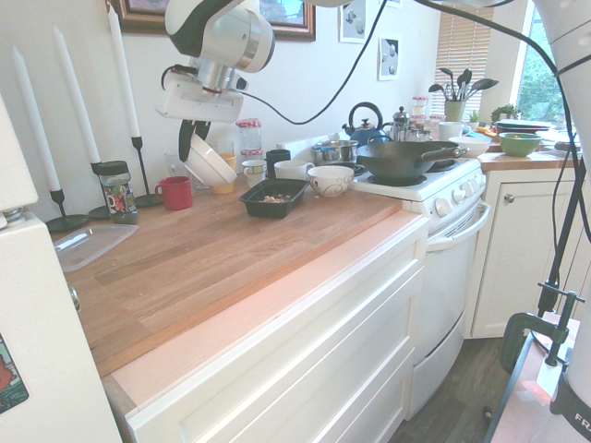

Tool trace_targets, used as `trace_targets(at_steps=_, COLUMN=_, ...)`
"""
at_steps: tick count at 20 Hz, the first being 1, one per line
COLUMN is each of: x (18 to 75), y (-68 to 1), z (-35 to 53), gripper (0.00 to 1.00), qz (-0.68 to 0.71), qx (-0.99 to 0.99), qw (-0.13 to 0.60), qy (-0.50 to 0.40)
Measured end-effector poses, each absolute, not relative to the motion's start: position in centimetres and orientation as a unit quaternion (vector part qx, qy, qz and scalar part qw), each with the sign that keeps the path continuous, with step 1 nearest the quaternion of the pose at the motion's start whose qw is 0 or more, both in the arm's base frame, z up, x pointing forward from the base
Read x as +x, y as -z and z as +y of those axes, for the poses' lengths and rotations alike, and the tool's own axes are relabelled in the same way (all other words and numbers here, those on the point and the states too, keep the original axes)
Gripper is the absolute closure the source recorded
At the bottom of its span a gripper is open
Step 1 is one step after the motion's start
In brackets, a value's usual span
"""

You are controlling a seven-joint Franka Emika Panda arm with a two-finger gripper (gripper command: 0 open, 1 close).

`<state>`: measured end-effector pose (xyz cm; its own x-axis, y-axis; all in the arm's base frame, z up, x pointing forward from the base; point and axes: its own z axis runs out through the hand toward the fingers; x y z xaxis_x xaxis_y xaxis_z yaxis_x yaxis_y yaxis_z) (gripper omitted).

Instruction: Put the cereal into the box

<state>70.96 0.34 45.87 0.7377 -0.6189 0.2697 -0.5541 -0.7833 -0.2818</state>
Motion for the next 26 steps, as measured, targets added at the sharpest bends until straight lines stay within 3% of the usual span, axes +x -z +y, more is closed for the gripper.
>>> trace_targets(at_steps=8, x=68.3, y=-39.2, z=5.4, gripper=1.00, qz=0.260, qx=-0.933, qw=-0.127, qy=0.214)
trace_targets(at_steps=26, x=64.7, y=-29.8, z=17.4, gripper=1.00, qz=0.141, qx=-0.942, qw=-0.221, qy=0.211)
